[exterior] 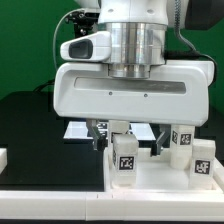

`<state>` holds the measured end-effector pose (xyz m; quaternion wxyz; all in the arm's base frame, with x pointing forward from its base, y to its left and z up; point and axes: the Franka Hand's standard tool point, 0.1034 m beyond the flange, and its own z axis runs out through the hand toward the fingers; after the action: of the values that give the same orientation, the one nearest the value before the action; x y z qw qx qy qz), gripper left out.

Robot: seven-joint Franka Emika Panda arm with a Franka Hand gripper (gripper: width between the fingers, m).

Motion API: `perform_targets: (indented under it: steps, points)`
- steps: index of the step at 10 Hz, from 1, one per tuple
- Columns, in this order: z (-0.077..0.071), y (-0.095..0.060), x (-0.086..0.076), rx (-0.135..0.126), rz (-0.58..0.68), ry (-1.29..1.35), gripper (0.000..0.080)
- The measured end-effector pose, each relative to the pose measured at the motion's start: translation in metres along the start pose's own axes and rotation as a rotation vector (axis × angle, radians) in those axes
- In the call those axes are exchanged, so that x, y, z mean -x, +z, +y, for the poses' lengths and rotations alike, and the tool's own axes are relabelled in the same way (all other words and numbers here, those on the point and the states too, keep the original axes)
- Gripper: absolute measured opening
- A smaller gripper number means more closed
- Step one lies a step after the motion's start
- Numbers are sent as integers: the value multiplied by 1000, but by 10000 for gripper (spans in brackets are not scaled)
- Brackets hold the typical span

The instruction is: Assemble square table

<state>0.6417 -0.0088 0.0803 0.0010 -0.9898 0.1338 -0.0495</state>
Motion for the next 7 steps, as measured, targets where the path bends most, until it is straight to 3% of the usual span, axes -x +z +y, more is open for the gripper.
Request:
perform_targets:
  steps: [2, 5, 7]
  points:
    - [0, 0, 0, 0, -1, 110, 284]
    - [-2, 2, 1, 6, 19, 451, 284]
    - [-3, 2, 3, 23, 29, 778, 284]
